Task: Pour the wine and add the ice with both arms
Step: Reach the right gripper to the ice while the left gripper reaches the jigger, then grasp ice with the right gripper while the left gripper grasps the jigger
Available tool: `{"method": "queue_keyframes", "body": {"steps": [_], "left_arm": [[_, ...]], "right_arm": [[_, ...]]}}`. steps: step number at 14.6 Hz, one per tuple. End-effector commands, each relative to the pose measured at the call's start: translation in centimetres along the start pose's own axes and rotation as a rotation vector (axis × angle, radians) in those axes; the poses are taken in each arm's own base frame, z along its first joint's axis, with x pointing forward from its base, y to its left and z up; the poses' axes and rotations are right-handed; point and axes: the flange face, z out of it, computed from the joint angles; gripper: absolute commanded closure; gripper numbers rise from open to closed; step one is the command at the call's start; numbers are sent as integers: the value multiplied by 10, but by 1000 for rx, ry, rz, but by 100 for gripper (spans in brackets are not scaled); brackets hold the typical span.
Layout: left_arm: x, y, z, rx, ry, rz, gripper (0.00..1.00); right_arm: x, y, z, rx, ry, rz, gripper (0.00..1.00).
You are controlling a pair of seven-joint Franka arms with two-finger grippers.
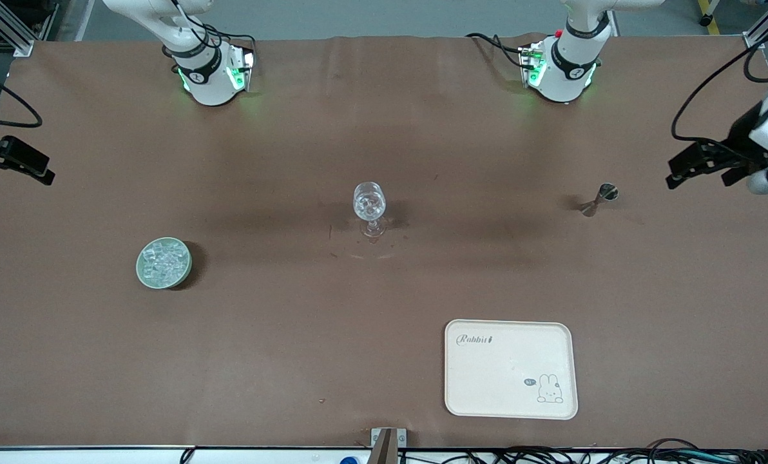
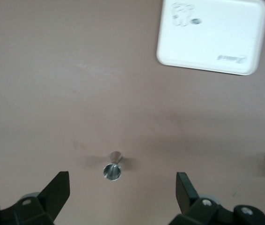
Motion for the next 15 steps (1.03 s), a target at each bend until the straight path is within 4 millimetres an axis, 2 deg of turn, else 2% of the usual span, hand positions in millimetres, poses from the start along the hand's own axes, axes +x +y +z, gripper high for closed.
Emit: {"method": "queue_keyframes", "body": {"steps": [1,2,3,8,9,13,14,15], "left_arm": [[-5,-38,24,-10,-75,-125,0],[-9,-47,38,-5,-122,-186,0],[-11,-66,51,-4,-154,-267,0],[-33,-182,120,-274,-311,-660,0],[-39,-198,135,-318,-338,-719,0],[-51,-245,201,-446,-468,-924,0],[-55,-260,214,-491,-496,-972,0],[-59,-267,231,-519,-554,-1008,0]], "right_arm": [[5,0,33,4,-14,-9,0],[9,-1,52,4,-11,-10,0],[12,-2,71,5,-7,-11,0],[29,-9,175,3,0,-22,2],[31,-9,194,-2,-1,-24,2],[36,-8,288,-4,57,-28,3],[34,-6,305,-1,89,-26,3],[31,-7,322,2,103,-28,3]]}}
